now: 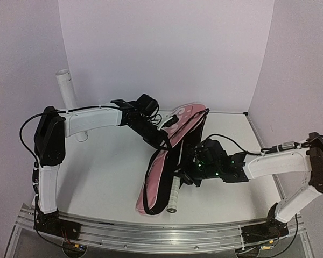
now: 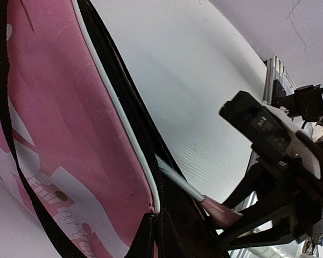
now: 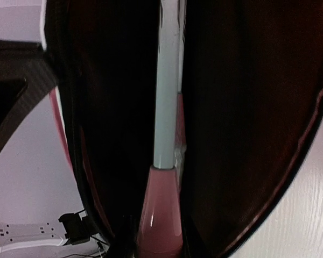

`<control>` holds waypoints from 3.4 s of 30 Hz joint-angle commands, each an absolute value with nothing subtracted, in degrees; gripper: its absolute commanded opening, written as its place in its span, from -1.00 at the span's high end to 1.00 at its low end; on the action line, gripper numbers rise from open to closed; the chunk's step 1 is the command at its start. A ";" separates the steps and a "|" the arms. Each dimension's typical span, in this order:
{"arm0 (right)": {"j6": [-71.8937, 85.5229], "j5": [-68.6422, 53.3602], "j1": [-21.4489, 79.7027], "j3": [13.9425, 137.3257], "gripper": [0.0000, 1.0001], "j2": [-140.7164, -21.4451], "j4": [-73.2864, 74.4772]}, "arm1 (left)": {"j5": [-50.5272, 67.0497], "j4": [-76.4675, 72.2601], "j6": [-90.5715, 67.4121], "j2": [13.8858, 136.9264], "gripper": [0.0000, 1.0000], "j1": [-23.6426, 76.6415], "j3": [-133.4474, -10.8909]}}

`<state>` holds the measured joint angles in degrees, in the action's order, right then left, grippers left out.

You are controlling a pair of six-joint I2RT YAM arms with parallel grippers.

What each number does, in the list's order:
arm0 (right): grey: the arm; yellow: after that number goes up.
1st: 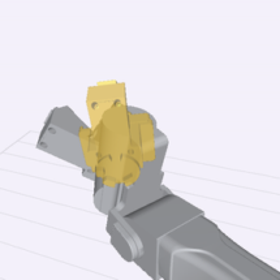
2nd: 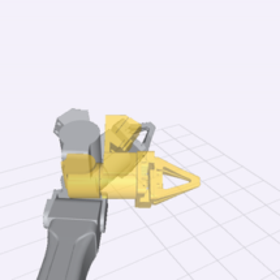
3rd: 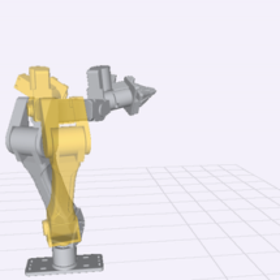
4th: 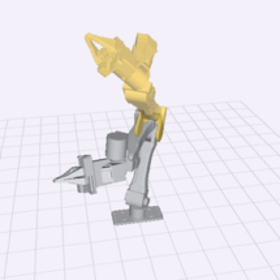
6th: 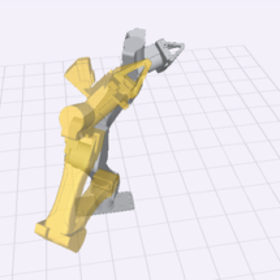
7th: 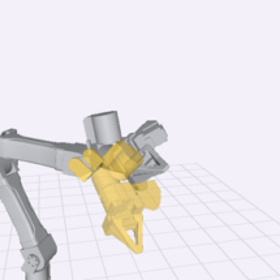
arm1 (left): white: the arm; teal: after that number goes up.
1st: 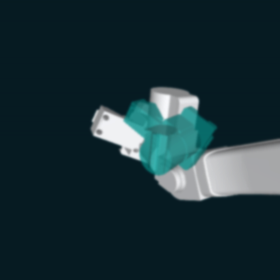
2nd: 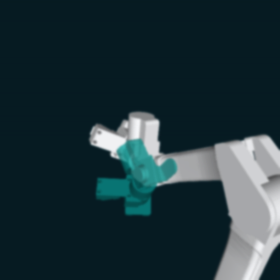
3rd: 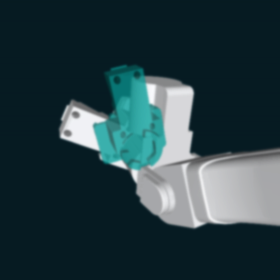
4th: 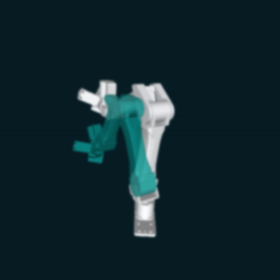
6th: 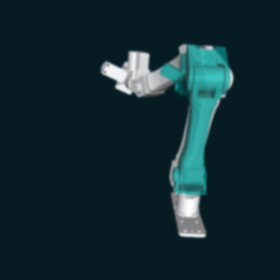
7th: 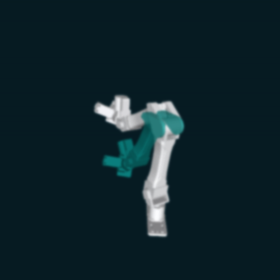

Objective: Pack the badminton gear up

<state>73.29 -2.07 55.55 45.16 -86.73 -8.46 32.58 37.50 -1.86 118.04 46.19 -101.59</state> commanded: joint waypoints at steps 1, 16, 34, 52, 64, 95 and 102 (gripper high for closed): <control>68.66 6.92 55.41 52.56 1.00 -91.35 -15.48 | 39.92 37.14 -2.15 115.43 1.00 46.76 -101.96; 59.76 17.03 55.46 61.23 0.94 -103.26 -8.25 | 42.04 37.00 -6.06 113.24 1.00 45.65 -98.15; 53.12 28.69 58.46 74.25 -0.14 -102.31 15.75 | 47.09 34.48 -12.15 113.54 1.00 41.42 -96.36; 35.95 -10.51 26.47 71.58 -0.50 -104.00 10.74 | 44.44 36.02 -8.02 111.87 1.00 41.13 -92.32; 42.61 -12.28 22.11 71.47 0.09 -117.26 -6.32 | 47.40 36.24 -5.55 110.68 1.00 41.14 -87.14; 70.89 -3.74 38.30 66.34 1.00 -93.74 6.63 | 15.51 30.80 29.07 105.30 -0.99 50.65 -83.57; 71.69 -0.17 41.70 68.49 1.00 -90.75 8.77 | 10.25 30.10 32.01 105.20 -0.91 53.37 -82.99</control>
<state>69.35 -1.72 40.28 65.49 -94.11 7.73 14.67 31.86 28.90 106.59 52.49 -81.78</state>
